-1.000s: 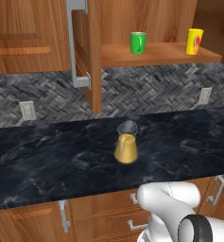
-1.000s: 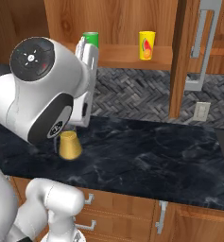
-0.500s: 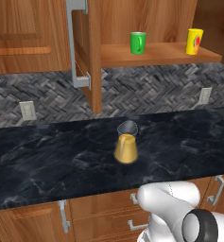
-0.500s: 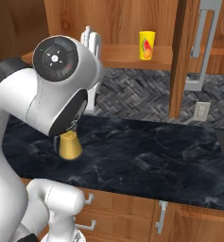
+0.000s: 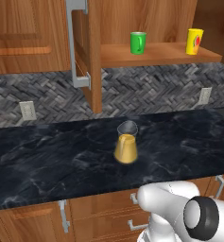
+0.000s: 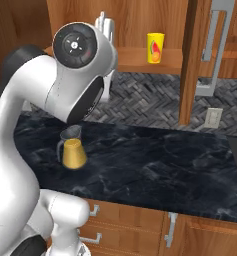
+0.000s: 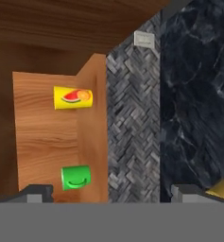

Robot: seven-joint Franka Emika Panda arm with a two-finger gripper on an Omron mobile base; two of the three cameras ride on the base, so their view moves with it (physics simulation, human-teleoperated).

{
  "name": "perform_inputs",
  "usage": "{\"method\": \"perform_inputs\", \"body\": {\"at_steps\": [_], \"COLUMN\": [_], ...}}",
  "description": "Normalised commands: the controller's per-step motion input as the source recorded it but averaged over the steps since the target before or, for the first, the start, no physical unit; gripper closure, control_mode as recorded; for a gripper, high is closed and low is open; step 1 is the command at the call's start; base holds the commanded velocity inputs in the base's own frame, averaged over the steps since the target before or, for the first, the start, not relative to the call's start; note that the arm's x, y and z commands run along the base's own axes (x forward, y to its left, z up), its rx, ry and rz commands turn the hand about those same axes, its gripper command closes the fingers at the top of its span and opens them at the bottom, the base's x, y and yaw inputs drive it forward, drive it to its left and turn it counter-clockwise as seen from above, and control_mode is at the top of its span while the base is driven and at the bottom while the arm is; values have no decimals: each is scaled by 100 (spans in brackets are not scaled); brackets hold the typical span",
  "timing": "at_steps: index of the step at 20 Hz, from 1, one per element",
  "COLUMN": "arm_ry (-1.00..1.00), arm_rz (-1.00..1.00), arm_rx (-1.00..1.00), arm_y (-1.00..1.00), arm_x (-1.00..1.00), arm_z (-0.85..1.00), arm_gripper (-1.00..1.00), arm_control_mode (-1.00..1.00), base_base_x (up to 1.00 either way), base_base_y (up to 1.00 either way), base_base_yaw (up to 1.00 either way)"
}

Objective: There is a tray on the dining counter. Grab the cup, mug, and pitcher and place them on the tray. The pitcher may be placed next to the tray if it cannot fit the tray.

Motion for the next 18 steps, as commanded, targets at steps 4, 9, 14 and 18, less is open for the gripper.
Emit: {"method": "perform_inputs", "body": {"at_steps": [4, 9, 14, 18], "arm_ry": [0, 0, 0, 0], "arm_rz": [0, 0, 0, 0], "arm_rx": [1, 0, 0, 0], "arm_y": [-14, -4, 0, -9], "arm_x": [24, 41, 46, 43], "arm_z": [25, 2, -3, -14], "arm_gripper": [-100, -100, -100, -100], "arm_control_mode": [-100, -100, -100, -100], "base_base_x": [0, 0, 0, 0], "base_base_y": [0, 0, 0, 0], "base_base_yaw": [0, 0, 0, 0]}}
